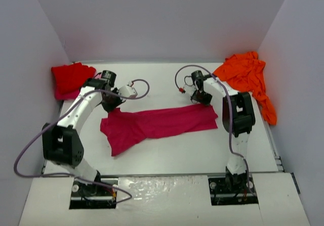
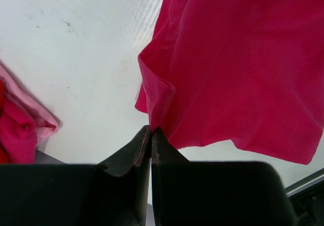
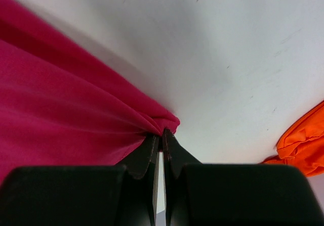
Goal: Fold and stack the t-shirts
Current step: Grab the bottom of the folded rectangular tshirt with both arms, then rotate the tshirt 90 degrees
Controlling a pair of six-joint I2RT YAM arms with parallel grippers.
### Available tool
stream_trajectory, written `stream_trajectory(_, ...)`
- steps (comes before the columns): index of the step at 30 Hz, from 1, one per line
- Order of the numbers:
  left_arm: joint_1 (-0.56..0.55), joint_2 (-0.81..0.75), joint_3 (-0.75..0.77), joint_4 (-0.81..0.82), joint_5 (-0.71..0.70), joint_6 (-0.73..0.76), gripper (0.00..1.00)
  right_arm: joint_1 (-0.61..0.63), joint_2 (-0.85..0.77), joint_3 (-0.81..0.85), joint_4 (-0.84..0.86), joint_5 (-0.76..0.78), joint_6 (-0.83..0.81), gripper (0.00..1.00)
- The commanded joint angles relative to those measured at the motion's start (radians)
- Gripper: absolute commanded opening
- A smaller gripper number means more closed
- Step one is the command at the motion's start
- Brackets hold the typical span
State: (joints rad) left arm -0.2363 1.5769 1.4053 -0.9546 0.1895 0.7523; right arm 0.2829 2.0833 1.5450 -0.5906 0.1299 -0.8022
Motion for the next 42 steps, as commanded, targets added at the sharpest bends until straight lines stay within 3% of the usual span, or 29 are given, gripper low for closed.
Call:
stream_trajectory(1,0.018,0.05,-0.009,0.095,0.007,-0.004,0.0,0.002,0.035,0.094,-0.021,0.023,0.021,0.0)
stream_trajectory(5,0.023,0.156,0.021,0.095,0.02,-0.019,0.0,-0.002,0.082,0.124,-0.019,0.039,0.037,0.03)
stream_trajectory(8,0.025,0.2,0.017,0.135,-0.009,-0.062,0.49,-0.007,0.096,0.134,-0.008,0.05,0.057,0.3)
stream_trajectory(12,0.036,0.144,-0.028,0.299,-0.037,-0.131,0.83,-0.019,0.067,0.121,0.028,0.053,0.085,0.44)
stream_trajectory(14,0.035,0.116,-0.031,0.328,-0.039,-0.152,0.9,-0.024,0.044,0.111,0.053,0.056,0.095,0.46)
stream_trajectory(23,0.036,-0.031,-0.006,0.33,-0.04,-0.184,0.91,-0.028,-0.131,0.045,0.13,0.081,0.141,0.48)
stream_trajectory(26,0.034,-0.071,0.027,0.268,0.002,-0.193,0.85,-0.028,-0.184,0.019,0.132,0.072,0.136,0.42)
stream_trajectory(27,0.033,-0.085,0.039,0.237,0.034,-0.198,0.74,-0.023,-0.201,0.014,0.132,0.076,0.134,0.34)
stream_trajectory(29,0.025,-0.117,0.045,0.171,0.09,-0.199,0.56,-0.02,-0.235,-0.004,0.13,0.075,0.134,0.29)
stream_trajectory(32,0.008,-0.152,0.011,0.136,0.106,-0.192,0.17,-0.011,-0.262,-0.032,0.111,0.064,0.126,0.17)
stream_trajectory(33,0.004,-0.156,0.006,0.125,0.109,-0.188,0.15,-0.01,-0.267,-0.043,0.108,0.058,0.125,0.17)
stream_trajectory(34,-0.001,-0.155,-0.014,0.097,0.12,-0.178,0.04,-0.005,-0.272,-0.056,0.096,0.041,0.12,0.14)
stream_trajectory(35,-0.01,-0.152,-0.03,0.082,0.126,-0.177,0.0,-0.001,-0.272,-0.071,0.091,0.032,0.117,0.13)
stream_trajectory(42,-0.075,-0.076,-0.102,0.05,0.14,-0.166,0.0,0.029,-0.21,-0.124,0.083,-0.007,0.131,0.06)
